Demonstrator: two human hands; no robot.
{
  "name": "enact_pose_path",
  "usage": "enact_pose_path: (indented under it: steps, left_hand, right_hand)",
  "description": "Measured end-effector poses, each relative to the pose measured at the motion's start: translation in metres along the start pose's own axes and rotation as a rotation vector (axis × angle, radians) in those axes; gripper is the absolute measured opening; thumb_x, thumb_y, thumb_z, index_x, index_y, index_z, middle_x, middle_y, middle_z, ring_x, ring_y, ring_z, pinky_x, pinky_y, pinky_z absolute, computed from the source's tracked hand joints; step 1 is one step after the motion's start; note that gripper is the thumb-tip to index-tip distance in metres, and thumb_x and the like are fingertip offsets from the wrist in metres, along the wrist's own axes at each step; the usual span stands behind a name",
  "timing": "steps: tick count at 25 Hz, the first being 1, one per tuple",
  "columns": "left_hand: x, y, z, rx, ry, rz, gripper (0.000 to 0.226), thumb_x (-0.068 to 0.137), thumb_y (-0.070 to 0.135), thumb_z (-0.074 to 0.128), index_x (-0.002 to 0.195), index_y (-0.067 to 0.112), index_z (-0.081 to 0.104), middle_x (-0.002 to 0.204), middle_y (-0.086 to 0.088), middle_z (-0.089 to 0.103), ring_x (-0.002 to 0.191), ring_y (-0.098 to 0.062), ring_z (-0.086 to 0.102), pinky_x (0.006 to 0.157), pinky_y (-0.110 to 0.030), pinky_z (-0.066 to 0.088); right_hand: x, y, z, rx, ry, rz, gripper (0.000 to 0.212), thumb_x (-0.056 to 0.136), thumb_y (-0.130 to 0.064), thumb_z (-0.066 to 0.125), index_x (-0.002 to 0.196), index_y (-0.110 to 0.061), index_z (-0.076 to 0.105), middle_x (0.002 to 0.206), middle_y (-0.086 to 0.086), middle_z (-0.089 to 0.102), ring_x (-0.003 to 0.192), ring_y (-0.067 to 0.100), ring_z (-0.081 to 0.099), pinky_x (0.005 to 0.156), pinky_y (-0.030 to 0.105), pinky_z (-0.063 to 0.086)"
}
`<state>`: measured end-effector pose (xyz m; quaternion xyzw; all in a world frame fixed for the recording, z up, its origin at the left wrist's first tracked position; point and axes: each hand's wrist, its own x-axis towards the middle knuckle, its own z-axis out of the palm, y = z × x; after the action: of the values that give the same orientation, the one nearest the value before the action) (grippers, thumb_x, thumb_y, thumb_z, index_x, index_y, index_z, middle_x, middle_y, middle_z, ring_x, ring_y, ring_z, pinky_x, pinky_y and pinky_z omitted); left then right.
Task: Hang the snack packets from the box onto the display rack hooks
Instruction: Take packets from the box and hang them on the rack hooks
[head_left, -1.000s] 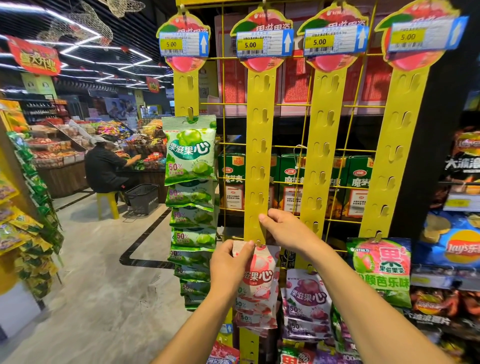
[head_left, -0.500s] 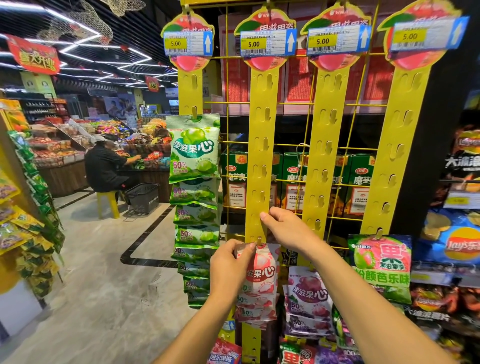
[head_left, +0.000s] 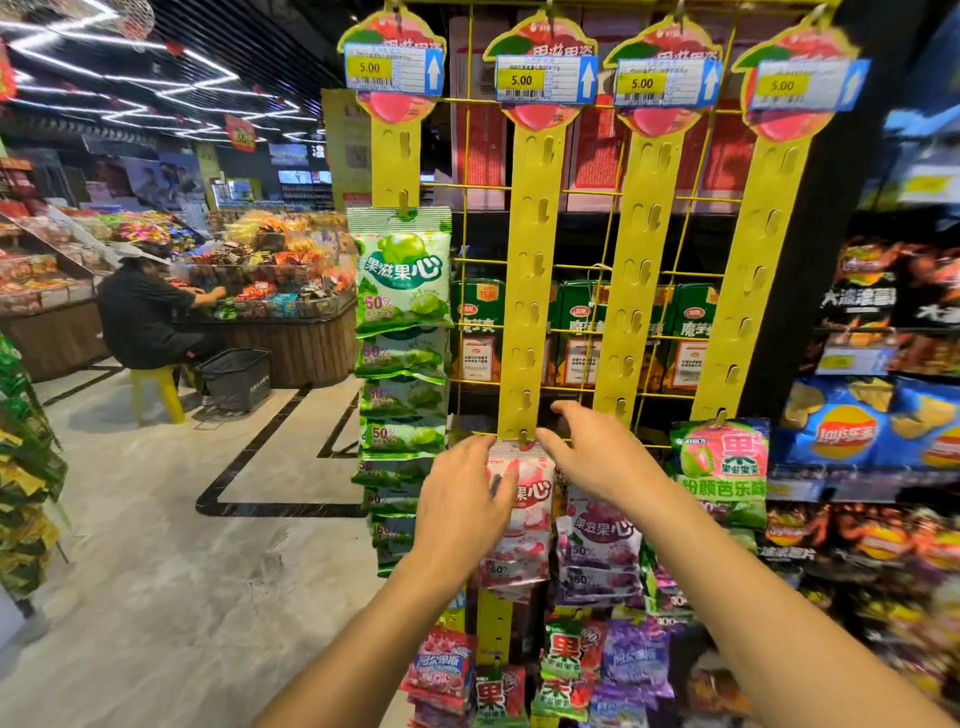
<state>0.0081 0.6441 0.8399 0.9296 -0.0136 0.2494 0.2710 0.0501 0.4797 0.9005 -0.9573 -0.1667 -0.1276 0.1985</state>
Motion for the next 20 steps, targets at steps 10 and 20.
enact_pose_path:
  steps: [10, 20]
  left_hand:
    - [-0.041, 0.047, 0.036, 0.266, -0.298, 0.138, 0.052, 0.102, 0.052, 0.049, 0.140, 0.017, 0.052, 0.140, -0.005, 0.061, 0.131, -0.028, 0.053, 0.107, -0.040, 0.044]
    - [-0.098, 0.207, 0.135, 0.301, -0.426, 0.339, 0.061, 0.103, 0.052, 0.049, 0.151, 0.015, 0.045, 0.149, -0.008, 0.056, 0.137, -0.031, 0.050, 0.113, -0.040, 0.039]
  right_hand:
    - [-0.114, 0.056, 0.001, -0.422, -0.100, 0.101, 0.062, 0.102, -0.054, 0.037, 0.152, -0.017, 0.031, 0.149, 0.005, 0.046, 0.133, 0.029, 0.043, 0.107, 0.043, 0.042]
    - [-0.245, 0.225, -0.061, -0.423, -0.109, 0.286, 0.065, 0.101, -0.056, 0.038, 0.152, -0.015, 0.032, 0.146, 0.007, 0.048, 0.129, 0.032, 0.047, 0.101, 0.046, 0.046]
